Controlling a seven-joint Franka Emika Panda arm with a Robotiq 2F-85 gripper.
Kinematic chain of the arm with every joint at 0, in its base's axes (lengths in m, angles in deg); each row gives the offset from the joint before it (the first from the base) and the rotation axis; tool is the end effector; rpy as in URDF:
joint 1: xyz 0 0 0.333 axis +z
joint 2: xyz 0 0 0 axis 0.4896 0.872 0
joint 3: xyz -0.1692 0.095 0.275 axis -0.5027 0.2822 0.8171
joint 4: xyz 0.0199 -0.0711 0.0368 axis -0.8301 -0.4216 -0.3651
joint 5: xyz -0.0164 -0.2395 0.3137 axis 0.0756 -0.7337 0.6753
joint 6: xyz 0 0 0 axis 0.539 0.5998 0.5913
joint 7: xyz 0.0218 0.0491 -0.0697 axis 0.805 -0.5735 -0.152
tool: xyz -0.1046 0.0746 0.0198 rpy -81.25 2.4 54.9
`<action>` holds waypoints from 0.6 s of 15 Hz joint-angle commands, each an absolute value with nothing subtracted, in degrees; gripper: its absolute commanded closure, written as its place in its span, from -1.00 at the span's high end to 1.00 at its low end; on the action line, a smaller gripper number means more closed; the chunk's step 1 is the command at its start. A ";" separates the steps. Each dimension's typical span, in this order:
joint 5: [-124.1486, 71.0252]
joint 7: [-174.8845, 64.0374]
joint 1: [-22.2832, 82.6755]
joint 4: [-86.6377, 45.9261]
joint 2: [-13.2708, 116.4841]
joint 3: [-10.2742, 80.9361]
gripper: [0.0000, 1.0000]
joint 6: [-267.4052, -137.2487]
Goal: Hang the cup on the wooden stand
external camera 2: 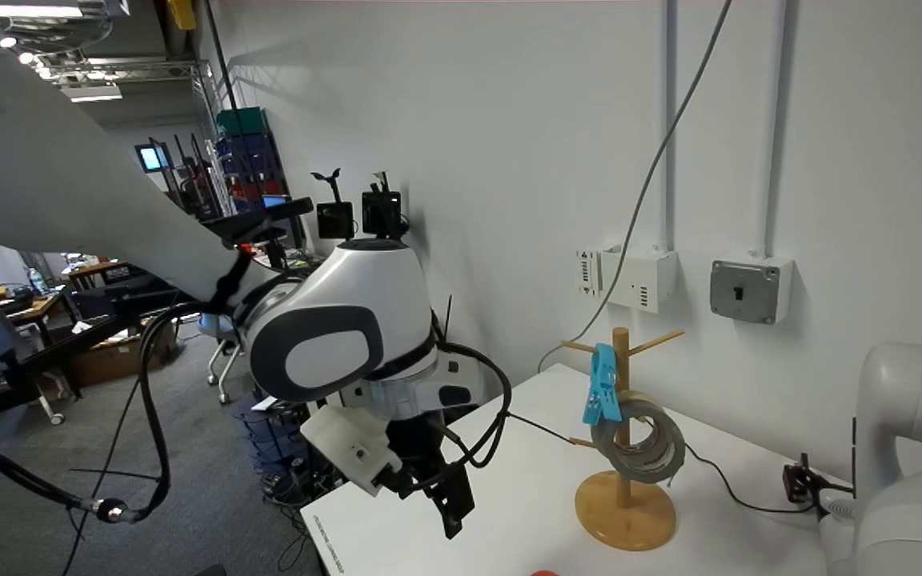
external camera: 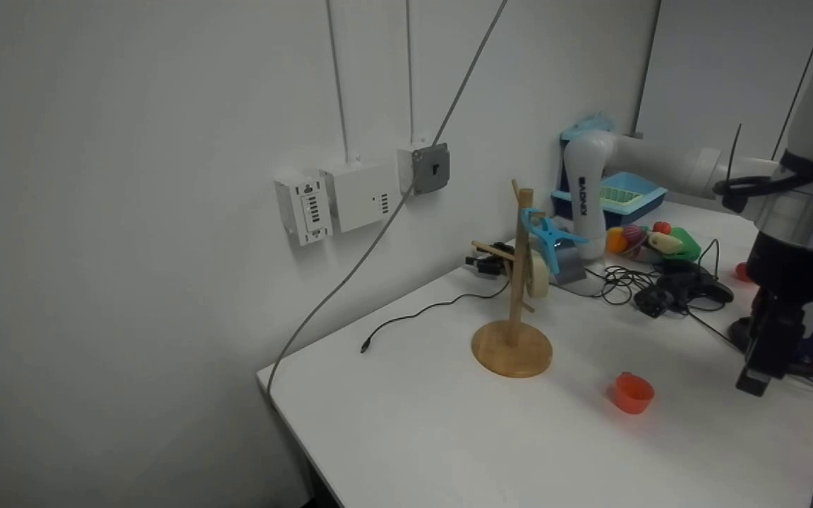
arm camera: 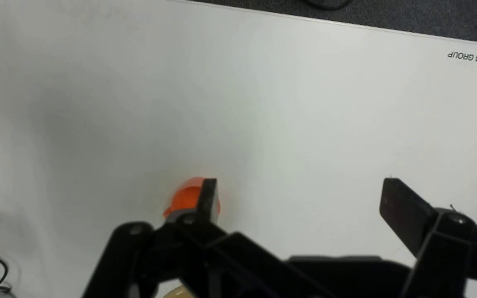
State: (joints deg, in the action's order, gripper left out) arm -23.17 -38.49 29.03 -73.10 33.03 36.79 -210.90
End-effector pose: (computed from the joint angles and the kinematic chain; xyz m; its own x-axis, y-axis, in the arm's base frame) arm 0.4555 -0.0220 0.2834 0.9872 0.1597 0.0032 0.1597 -0.9871 -0.0059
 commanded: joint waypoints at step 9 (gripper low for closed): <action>-21.71 -36.24 27.42 -71.95 39.66 36.65 1.00 -216.24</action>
State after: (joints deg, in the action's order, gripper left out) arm -23.16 -38.45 28.34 -73.02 36.99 36.56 -213.67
